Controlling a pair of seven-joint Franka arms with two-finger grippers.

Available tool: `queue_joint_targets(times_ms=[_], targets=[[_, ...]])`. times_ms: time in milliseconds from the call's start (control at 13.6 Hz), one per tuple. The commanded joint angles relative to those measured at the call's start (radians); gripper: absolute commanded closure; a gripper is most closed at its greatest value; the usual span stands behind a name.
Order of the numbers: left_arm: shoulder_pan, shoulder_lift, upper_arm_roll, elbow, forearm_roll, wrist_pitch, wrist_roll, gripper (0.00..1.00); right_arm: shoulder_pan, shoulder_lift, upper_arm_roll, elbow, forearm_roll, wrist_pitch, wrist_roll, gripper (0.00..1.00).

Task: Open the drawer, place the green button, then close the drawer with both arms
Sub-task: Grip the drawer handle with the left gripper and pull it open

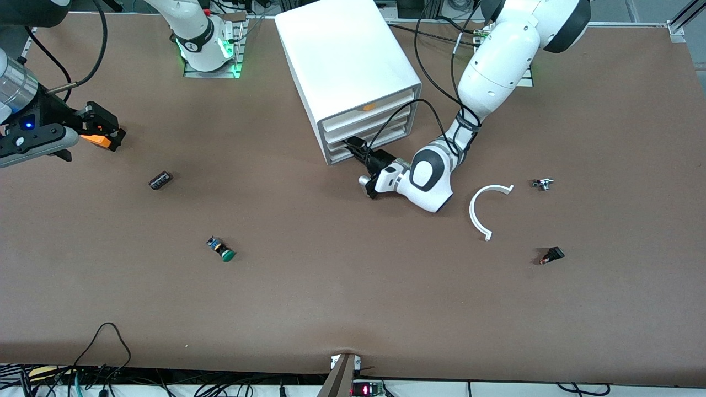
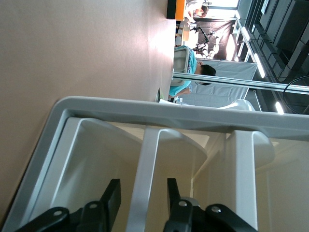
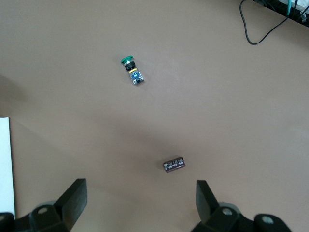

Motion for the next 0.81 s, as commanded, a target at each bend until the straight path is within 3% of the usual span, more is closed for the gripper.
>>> queue_joint_targets(times_ms=[0, 294, 735], targets=[[-0.003, -0.006, 0.003, -0.017, -0.029, -0.006, 0.025, 0.88, 0.004, -0.002, 0.001, 0.012, -0.008, -0.003, 0.012, 0.0], [0.008, -0.005, 0.005, -0.008, -0.028, -0.006, -0.015, 0.99, 0.004, -0.001, 0.001, 0.012, -0.008, -0.003, 0.012, 0.0], [0.04, 0.029, 0.021, 0.059, -0.008, -0.006, -0.069, 1.0, 0.003, -0.001, 0.0, 0.012, -0.009, -0.003, 0.012, 0.0]])
